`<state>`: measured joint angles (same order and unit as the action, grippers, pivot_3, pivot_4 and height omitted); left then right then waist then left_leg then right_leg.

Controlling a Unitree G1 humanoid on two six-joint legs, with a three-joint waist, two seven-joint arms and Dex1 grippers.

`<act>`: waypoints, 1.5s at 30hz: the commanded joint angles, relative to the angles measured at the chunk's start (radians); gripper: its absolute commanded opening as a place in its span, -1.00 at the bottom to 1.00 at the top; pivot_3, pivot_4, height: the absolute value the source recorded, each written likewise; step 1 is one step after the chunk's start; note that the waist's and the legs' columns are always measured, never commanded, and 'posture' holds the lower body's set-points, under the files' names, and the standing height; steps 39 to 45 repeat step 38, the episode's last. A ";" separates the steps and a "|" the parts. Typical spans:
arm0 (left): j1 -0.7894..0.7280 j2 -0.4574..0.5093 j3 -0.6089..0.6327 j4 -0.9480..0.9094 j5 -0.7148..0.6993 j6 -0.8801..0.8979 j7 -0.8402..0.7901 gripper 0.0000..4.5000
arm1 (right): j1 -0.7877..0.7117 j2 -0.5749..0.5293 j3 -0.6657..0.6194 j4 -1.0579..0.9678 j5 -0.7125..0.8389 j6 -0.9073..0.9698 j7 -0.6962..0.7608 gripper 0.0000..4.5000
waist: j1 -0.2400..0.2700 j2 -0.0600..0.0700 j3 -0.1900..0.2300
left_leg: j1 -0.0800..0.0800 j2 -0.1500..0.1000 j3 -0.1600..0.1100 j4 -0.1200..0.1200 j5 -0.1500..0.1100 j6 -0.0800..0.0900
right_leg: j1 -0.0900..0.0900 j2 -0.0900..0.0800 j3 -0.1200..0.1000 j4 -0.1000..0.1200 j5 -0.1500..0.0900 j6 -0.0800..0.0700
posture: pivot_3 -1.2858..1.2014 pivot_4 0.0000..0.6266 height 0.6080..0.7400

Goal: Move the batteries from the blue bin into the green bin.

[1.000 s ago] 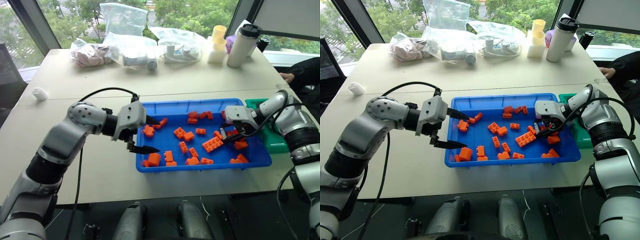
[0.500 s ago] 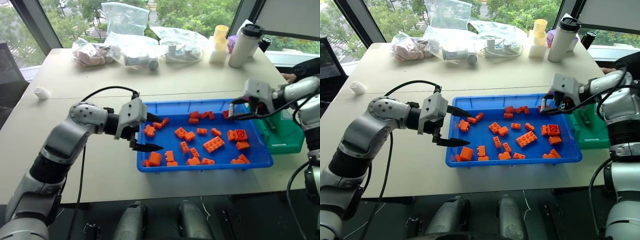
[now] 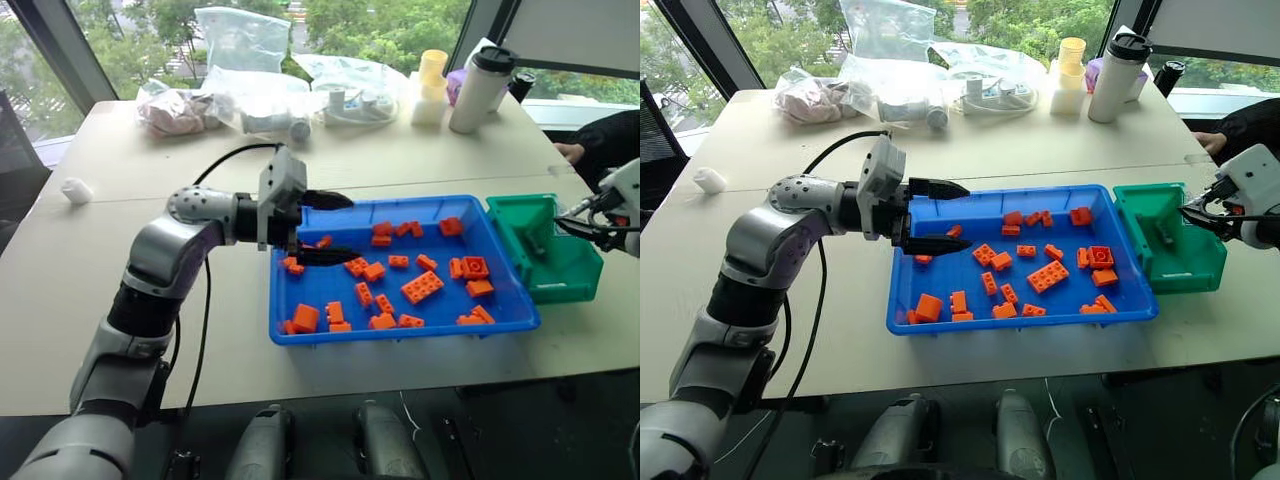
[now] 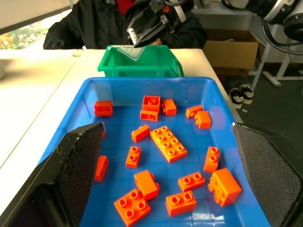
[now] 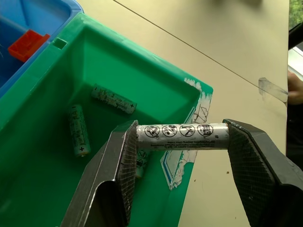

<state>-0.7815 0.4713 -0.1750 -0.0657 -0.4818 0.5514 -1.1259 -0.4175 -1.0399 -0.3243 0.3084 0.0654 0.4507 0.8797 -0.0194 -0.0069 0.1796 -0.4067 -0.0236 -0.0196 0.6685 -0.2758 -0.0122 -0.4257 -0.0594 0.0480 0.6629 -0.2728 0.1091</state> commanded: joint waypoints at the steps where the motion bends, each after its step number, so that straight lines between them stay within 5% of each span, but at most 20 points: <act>1: -0.038 -0.029 0.024 -0.012 -0.015 -0.021 0.015 1.00 | 0.005 -0.013 -0.029 -0.043 0.021 0.002 -0.031 -0.04 | 0.003 0.000 0.000 | 0.000 0.000 0.000 0.000 0.000 0.000 | 0.000 0.000 0.000 0.000 0.000 0.000 | 0.03 -0.52 1.00; 3: -0.041 -0.034 0.026 -0.014 -0.014 -0.021 0.020 1.00 | 0.003 -0.012 -0.015 -0.031 0.023 -0.006 -0.037 -0.04 | 0.005 0.000 0.000 | 0.000 0.000 0.000 0.000 0.000 0.000 | 0.000 -0.001 0.000 0.000 0.000 0.000 | 0.03 -0.52 1.00; 4: -0.040 -0.034 0.027 -0.014 -0.011 -0.021 0.021 1.00 | 0.000 -0.011 -0.008 -0.027 0.024 -0.009 -0.039 0.43 | 0.005 0.000 0.000 | 0.000 0.000 0.000 0.000 0.000 0.000 | 0.000 -0.001 0.000 0.000 0.000 0.000 | 0.03 -0.52 1.00; 7: -0.035 -0.030 0.031 -0.017 -0.007 -0.022 0.028 1.00 | -0.008 -0.012 0.015 -0.011 0.019 -0.019 -0.049 0.98 | 0.005 0.000 0.000 | 0.000 0.000 0.000 0.000 0.000 0.000 | 0.000 0.000 0.000 0.000 0.000 0.000 | 0.03 -0.52 1.00; 15: 0.006 0.030 0.075 -0.059 -0.006 -0.005 0.074 1.00 | -0.077 -0.009 0.002 -0.003 0.056 -0.016 -0.093 0.98 | 0.003 0.000 0.000 | 0.000 0.000 0.000 0.000 0.000 0.000 | 0.000 0.000 0.000 0.000 0.000 0.000 | 0.03 -0.52 1.00; 25: 0.283 0.323 0.340 -0.317 -0.112 0.250 0.199 1.00 | 0.132 0.046 -0.243 -0.503 0.420 0.311 -0.002 0.98 | 0.020 0.000 0.000 | -0.002 0.001 -0.004 0.000 0.000 0.000 | 0.001 0.000 -0.001 -0.001 0.000 0.000 | 0.03 -0.52 1.00; 33: 0.435 0.288 0.485 -0.438 -0.226 0.391 0.368 1.00 | 0.296 0.129 -0.309 -0.657 0.546 0.410 -0.035 0.98 | 0.029 -0.001 -0.001 | -0.001 0.000 -0.004 0.001 0.000 0.000 | 0.003 -0.002 -0.002 -0.002 0.000 0.000 | 0.03 -0.52 1.00; 45: 0.439 0.246 0.487 -0.464 -0.262 0.399 0.440 1.00 | 0.265 0.146 -0.265 -0.643 0.559 0.398 -0.064 0.98 | 0.027 -0.001 -0.001 | 0.000 0.000 -0.003 0.001 0.000 0.000 | 0.003 -0.002 -0.002 -0.001 0.000 0.000 | 0.03 -0.52 1.00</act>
